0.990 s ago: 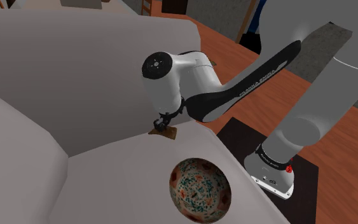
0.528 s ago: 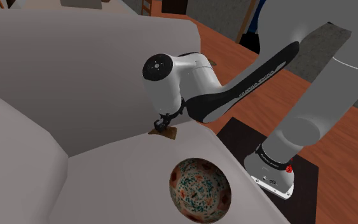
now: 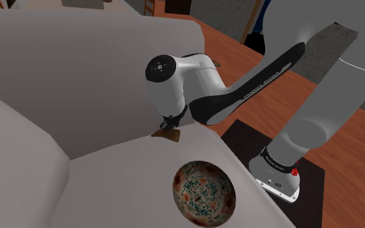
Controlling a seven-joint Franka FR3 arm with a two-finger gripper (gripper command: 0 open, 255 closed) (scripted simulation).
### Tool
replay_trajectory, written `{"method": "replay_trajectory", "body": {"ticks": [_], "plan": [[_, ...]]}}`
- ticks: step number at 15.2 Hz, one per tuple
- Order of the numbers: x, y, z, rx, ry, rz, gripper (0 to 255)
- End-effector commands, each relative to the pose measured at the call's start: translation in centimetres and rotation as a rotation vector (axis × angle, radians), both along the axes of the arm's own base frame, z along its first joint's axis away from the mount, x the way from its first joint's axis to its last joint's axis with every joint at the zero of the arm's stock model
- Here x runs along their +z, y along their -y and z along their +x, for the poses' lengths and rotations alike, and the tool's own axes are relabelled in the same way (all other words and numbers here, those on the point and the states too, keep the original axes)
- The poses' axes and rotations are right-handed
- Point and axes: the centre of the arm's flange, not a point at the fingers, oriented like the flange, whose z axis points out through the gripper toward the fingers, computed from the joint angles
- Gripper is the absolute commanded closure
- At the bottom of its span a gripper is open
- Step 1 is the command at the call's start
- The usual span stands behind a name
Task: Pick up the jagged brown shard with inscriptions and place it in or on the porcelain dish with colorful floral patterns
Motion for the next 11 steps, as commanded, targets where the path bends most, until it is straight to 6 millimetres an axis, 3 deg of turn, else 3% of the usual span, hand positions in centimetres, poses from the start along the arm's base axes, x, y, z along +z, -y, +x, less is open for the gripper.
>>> {"method": "replay_trajectory", "body": {"ticks": [1, 2, 3, 6, 11], "plan": [[0.0, 0.0, 0.0, 0.0, 0.0, 0.0, 255], [0.0, 0.0, 0.0, 0.0, 0.0, 0.0, 255], [0.0, 0.0, 0.0, 0.0, 0.0, 0.0, 0], [0.5, 2.7, 4.5, 0.205, -0.269, 0.4, 0], [-2.1, 2.9, 4.2, 0.205, -0.269, 0.4, 0]]}}
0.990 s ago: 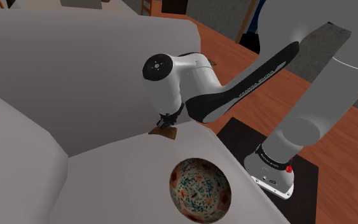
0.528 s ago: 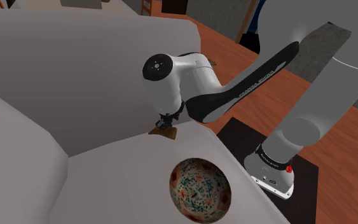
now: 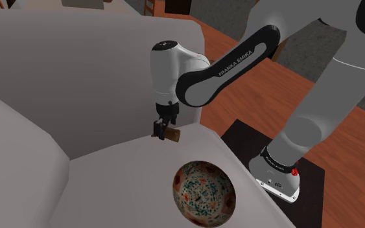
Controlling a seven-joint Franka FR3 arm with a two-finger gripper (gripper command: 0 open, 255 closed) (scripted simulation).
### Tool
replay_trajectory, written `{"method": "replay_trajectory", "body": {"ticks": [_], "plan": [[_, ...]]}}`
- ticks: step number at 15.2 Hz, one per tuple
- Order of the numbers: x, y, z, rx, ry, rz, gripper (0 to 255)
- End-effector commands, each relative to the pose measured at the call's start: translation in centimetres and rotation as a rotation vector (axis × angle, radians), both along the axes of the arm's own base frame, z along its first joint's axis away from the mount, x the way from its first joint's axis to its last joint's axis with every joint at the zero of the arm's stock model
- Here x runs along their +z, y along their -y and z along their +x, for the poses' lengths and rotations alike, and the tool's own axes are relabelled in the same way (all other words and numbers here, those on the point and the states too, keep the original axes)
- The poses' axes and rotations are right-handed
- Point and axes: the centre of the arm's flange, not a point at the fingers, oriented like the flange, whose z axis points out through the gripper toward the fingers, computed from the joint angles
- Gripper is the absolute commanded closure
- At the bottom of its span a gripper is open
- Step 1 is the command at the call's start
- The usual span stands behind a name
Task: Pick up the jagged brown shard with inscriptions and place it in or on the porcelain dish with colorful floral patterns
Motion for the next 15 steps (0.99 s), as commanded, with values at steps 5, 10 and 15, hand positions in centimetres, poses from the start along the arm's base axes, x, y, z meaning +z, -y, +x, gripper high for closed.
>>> {"method": "replay_trajectory", "body": {"ticks": [5, 10, 15], "plan": [[-1.95, 0.29, -0.19, 0.004, -0.002, 0.005, 0], [-1.95, 0.29, -0.19, 0.004, -0.002, 0.005, 0], [-1.95, 0.29, -0.19, 0.004, -0.002, 0.005, 255]]}}
